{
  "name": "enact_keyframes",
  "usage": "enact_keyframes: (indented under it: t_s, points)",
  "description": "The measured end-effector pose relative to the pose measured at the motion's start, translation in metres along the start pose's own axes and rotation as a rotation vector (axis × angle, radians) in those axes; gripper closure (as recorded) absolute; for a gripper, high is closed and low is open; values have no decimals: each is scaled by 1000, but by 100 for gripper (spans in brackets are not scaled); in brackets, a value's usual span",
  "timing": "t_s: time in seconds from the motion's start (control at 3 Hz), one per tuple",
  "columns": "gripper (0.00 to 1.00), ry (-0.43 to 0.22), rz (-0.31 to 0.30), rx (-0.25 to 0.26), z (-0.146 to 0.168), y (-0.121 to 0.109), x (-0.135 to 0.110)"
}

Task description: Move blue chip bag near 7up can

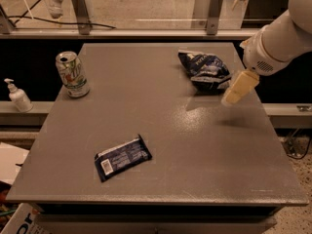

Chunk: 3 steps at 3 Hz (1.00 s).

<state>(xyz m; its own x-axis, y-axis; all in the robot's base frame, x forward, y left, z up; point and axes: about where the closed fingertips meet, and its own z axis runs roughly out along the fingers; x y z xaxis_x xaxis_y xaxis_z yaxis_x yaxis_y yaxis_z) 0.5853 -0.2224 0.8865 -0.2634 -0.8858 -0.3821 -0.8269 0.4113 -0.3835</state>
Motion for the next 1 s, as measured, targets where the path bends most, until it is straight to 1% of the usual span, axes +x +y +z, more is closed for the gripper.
enact_keyframes:
  t_s: [0.33, 0.67, 1.0]
  points:
    - [0, -34, 59, 13, 22, -27, 0]
    - [0, -67, 114, 13, 37, -44, 0]
    - [0, -88, 173, -6, 53, -49, 6]
